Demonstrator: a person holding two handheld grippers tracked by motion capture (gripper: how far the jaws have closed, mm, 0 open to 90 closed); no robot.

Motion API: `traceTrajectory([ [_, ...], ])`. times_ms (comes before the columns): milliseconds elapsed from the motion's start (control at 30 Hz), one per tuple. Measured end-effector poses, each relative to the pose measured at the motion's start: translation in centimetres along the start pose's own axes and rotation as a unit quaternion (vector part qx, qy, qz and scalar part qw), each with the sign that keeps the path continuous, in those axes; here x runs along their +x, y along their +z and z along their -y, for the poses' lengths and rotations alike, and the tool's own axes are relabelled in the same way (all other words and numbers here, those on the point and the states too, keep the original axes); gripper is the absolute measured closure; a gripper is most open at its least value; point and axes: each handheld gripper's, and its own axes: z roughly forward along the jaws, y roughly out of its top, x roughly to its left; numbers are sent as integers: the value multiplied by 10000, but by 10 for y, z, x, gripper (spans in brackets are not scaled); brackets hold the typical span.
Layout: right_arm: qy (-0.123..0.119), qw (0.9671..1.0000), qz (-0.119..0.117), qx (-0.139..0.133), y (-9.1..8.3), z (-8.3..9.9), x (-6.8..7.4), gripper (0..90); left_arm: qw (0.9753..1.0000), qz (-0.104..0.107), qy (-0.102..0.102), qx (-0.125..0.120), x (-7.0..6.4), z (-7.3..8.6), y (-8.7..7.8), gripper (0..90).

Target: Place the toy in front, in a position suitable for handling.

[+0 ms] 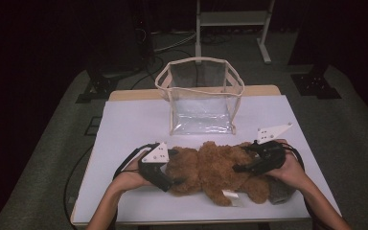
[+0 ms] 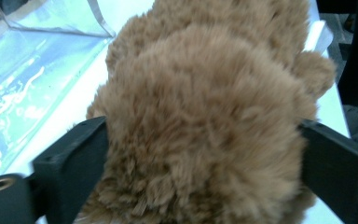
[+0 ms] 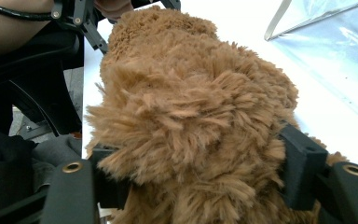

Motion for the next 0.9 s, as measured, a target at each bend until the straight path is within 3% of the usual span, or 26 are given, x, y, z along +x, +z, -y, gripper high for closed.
traceTrajectory([
  [167,2,10000,-5,29,3,1,-1,309,9998,146,-93,-21,3,8,10,29],
  [333,101,9999,-10,-29,5,5,-4,308,9999,6,125,-32,-2,0,2,300],
  [433,86,10000,-22,-28,6,5,-4,310,9997,-22,240,35,-3,-7,-2,331],
  [600,67,9999,-77,21,14,4,-3,312,9997,-43,197,131,-2,-6,-8,328],
  [733,66,9999,-119,30,19,4,-3,308,10000,-29,58,47,-3,-1,-10,296],
  [900,58,9999,-28,79,8,0,-1,273,10000,-43,-13,-45,-1,-2,-12,204],
])
